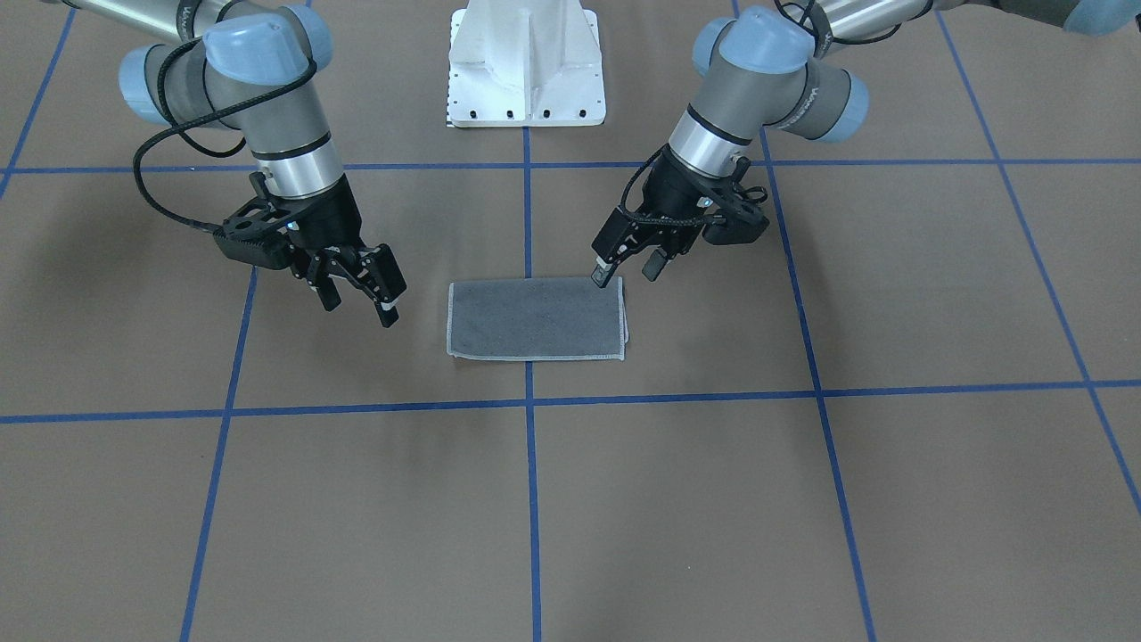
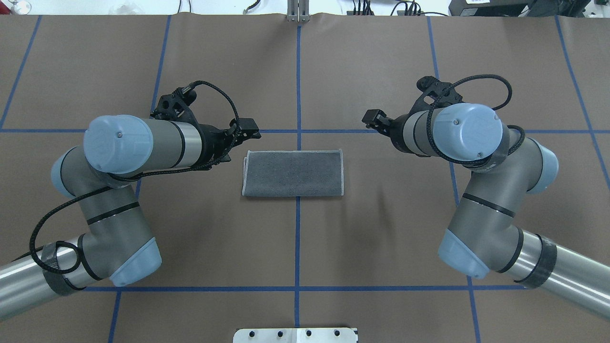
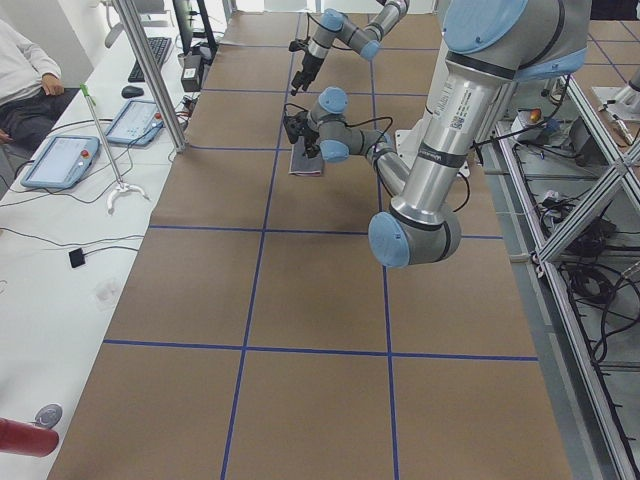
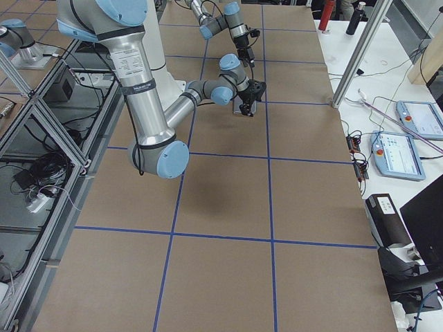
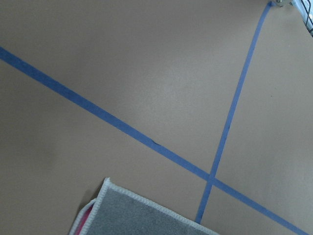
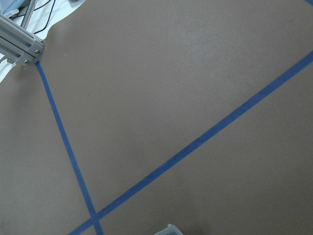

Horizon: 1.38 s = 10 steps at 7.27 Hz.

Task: Fold towel twice with both arms
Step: 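Move the left gripper to the folded towel's end while the right arm withdraws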

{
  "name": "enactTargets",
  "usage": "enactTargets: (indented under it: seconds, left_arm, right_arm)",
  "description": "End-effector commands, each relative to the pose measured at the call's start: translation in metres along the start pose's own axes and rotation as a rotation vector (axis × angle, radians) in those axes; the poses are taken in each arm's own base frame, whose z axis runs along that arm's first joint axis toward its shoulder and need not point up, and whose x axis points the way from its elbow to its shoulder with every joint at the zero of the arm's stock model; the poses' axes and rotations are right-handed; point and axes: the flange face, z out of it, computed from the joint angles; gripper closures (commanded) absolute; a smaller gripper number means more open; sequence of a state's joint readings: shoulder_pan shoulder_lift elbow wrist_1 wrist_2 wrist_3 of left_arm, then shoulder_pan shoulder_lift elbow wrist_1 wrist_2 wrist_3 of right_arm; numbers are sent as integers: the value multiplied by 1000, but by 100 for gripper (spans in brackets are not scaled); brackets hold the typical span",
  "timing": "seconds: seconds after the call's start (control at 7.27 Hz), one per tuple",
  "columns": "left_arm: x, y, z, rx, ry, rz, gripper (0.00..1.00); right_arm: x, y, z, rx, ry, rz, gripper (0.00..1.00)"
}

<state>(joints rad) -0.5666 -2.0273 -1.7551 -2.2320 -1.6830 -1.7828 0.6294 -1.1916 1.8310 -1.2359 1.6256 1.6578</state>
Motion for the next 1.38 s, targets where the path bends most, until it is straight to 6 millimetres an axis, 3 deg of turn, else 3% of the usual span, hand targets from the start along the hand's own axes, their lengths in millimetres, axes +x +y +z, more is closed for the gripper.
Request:
enactTargets:
  seconds: [0.0,0.14,0.28,0.55,0.69,0.96,1.24]
  left_arm:
    - [-14,2,0,18,69,16,0]
    - [-45,17,12,-9,15,21,0]
    - [-56,53,22,-59,-7,23,0]
    - [-77,69,54,-62,-71,-54,3]
    - [-75,67,56,-36,-65,-81,11]
    - [-76,66,59,-30,-68,-83,28]
    - [-78,63,65,-2,-72,-82,28]
  right_arm:
    - [18,-32,-3,-14,27,-60,0]
    - [32,-51,-6,-42,41,-130,0]
    - [48,-72,-9,-66,56,-195,0]
    - [92,-122,-19,-120,86,-367,0]
    - [107,-133,-23,-142,88,-419,0]
    - [108,-136,-24,-140,87,-418,0]
    - [108,-136,-24,-138,88,-417,0]
